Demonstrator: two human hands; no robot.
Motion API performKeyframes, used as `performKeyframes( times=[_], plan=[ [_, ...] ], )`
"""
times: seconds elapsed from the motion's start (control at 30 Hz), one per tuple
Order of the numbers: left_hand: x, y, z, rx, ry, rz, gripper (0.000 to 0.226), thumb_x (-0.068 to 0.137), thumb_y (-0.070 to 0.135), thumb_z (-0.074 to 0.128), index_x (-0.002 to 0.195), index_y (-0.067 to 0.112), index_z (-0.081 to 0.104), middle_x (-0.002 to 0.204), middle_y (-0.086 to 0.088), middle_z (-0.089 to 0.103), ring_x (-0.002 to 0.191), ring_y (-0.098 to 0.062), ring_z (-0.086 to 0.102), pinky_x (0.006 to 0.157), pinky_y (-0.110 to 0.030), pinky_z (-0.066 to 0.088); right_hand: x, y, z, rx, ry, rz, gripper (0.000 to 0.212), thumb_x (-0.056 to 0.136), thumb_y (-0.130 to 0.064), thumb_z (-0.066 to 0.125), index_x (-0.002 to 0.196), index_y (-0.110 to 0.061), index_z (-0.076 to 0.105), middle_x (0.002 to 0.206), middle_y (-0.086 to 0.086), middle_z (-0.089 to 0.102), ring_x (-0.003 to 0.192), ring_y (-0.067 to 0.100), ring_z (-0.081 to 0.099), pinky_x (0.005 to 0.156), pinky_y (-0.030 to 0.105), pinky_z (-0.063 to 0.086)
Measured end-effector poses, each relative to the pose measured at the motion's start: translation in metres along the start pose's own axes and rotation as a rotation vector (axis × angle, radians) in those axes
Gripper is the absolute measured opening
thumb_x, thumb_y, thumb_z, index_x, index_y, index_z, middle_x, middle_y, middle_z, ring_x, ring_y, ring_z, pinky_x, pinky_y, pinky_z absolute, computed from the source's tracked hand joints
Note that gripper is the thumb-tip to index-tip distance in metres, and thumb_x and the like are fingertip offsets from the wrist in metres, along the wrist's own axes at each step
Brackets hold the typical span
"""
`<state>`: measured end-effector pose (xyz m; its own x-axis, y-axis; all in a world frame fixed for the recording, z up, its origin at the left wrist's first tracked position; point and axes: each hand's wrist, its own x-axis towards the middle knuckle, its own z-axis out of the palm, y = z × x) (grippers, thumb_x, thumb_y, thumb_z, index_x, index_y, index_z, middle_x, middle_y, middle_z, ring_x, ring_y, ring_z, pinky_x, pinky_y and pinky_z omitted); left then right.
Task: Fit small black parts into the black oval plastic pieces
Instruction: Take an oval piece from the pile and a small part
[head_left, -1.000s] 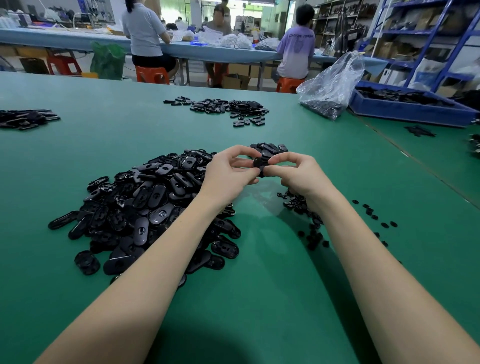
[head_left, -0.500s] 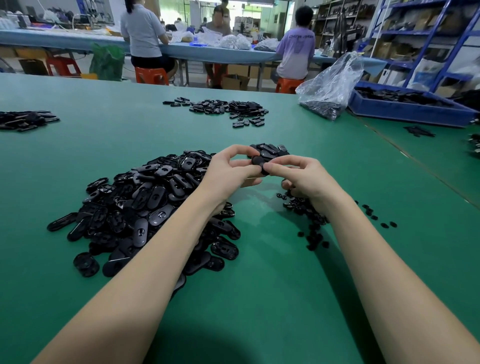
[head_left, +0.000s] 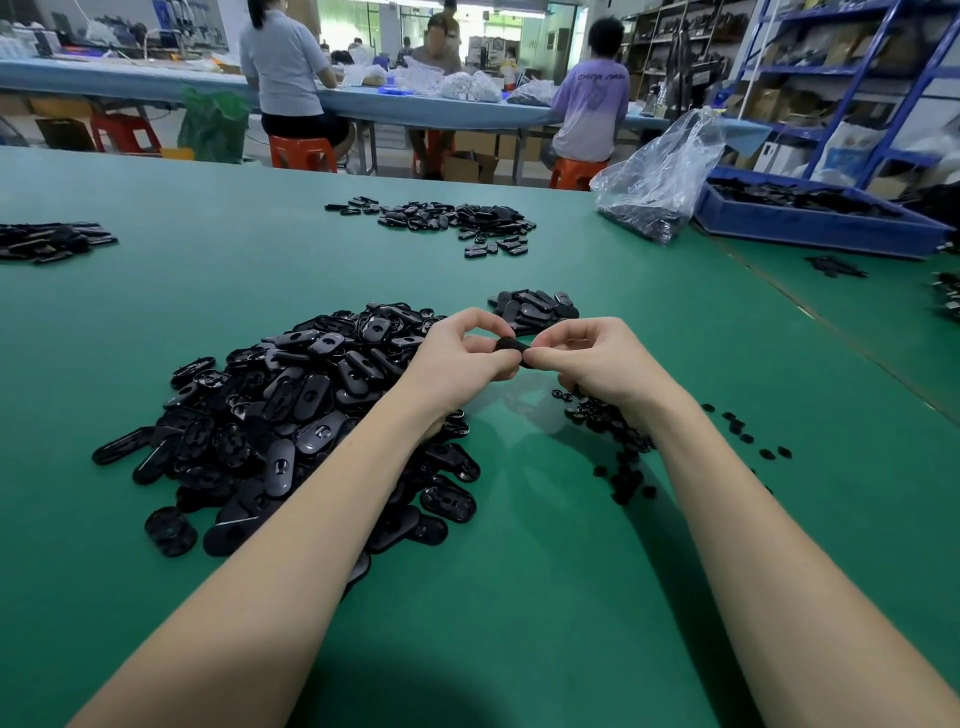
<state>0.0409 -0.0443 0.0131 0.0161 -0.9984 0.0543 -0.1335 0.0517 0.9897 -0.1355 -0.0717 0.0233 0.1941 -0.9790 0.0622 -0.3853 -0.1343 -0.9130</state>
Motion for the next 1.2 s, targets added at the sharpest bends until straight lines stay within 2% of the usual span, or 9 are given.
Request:
performKeyframes(
  times=[0.17,0.27,0.33,0.5,0.6,0.77,0.93,1.03,1.2],
  plan=[
    [-0.001,-0.001,0.002,0.044,0.015,-0.001,0.018,0.086,0.004,0.071,0.095,0.018,0.062,0.081,-0.008,0.077,0.075,-0.019,0.065,0.094,-0.045,0.054,0.001,0.002,0.002,-0.027,0.021,0.004,0.011,0.082,-0.021,0.083,0.076,-0.021,0.074,0.055,-0.012,0.056,0.046,0.005,0.045,0.047,0.014,0.039],
    [0.0,-0.003,0.0,0.052,0.043,-0.008,0.018,0.086,0.004,0.071,0.095,0.018,0.063,0.085,-0.012,0.076,0.076,-0.021,0.06,0.081,-0.039,0.049,0.002,0.003,0.008,-0.066,0.046,-0.002,0.01,0.082,-0.027,0.082,0.079,-0.021,0.074,0.056,-0.014,0.057,0.046,0.004,0.046,0.047,0.014,0.038],
    [0.0,-0.003,0.0,0.053,0.058,-0.011,0.018,0.086,0.005,0.071,0.096,0.018,0.063,0.086,-0.013,0.077,0.076,-0.021,0.06,0.08,-0.037,0.047,0.003,0.004,0.01,-0.068,0.056,-0.006,0.009,0.083,-0.026,0.08,0.081,-0.02,0.074,0.056,-0.014,0.057,0.046,0.004,0.045,0.046,0.013,0.038],
    [0.002,-0.002,0.001,0.073,0.081,-0.021,0.019,0.084,0.005,0.073,0.094,0.019,0.064,0.088,-0.012,0.077,0.077,-0.021,0.063,0.087,-0.044,0.054,0.003,0.006,0.014,-0.096,0.101,-0.006,0.012,0.081,-0.029,0.08,0.079,-0.019,0.074,0.052,-0.015,0.055,0.042,-0.001,0.043,0.044,0.01,0.033],
    [0.003,-0.003,0.002,0.081,0.111,-0.035,0.019,0.083,0.006,0.074,0.091,0.021,0.064,0.09,-0.012,0.077,0.08,-0.022,0.067,0.092,-0.043,0.055,0.003,0.006,0.016,-0.129,0.124,-0.005,0.014,0.08,-0.032,0.08,0.077,-0.021,0.073,0.053,-0.015,0.057,0.044,-0.001,0.045,0.046,0.011,0.035],
    [0.004,-0.006,0.0,0.094,0.112,-0.034,0.018,0.083,0.008,0.074,0.09,0.021,0.065,0.086,-0.008,0.077,0.079,-0.02,0.069,0.09,-0.042,0.055,0.003,0.006,0.02,-0.162,0.14,-0.015,0.016,0.077,-0.034,0.08,0.077,-0.02,0.073,0.056,-0.014,0.06,0.045,0.001,0.047,0.05,0.017,0.039],
    [0.006,-0.008,-0.004,-0.146,0.096,-0.063,0.017,0.085,0.0,0.073,0.094,0.013,0.067,0.087,-0.011,0.077,0.075,-0.02,0.072,0.093,-0.036,0.058,0.0,0.006,0.011,-0.108,0.074,-0.144,0.016,0.083,-0.03,0.081,0.093,-0.032,0.069,0.074,-0.013,0.072,0.052,0.006,0.052,0.051,0.02,0.044],
    [0.008,-0.009,-0.004,-0.168,0.1,-0.07,0.017,0.085,-0.001,0.072,0.096,0.012,0.069,0.096,-0.013,0.076,0.076,-0.018,0.075,0.09,-0.032,0.059,0.001,0.009,0.011,-0.184,0.094,-0.221,0.019,0.082,-0.027,0.082,0.092,-0.035,0.069,0.074,-0.015,0.071,0.052,0.006,0.051,0.054,0.017,0.044],
    [0.011,-0.01,-0.002,-0.146,0.107,-0.07,0.018,0.088,0.01,0.072,0.105,0.016,0.067,0.096,-0.005,0.074,0.081,-0.019,0.075,0.096,-0.038,0.057,0.014,0.015,0.009,-0.206,0.165,-0.173,0.014,0.081,-0.028,0.082,0.09,-0.032,0.072,0.081,-0.016,0.072,0.052,-0.005,0.054,0.056,0.01,0.043]
  ],
)
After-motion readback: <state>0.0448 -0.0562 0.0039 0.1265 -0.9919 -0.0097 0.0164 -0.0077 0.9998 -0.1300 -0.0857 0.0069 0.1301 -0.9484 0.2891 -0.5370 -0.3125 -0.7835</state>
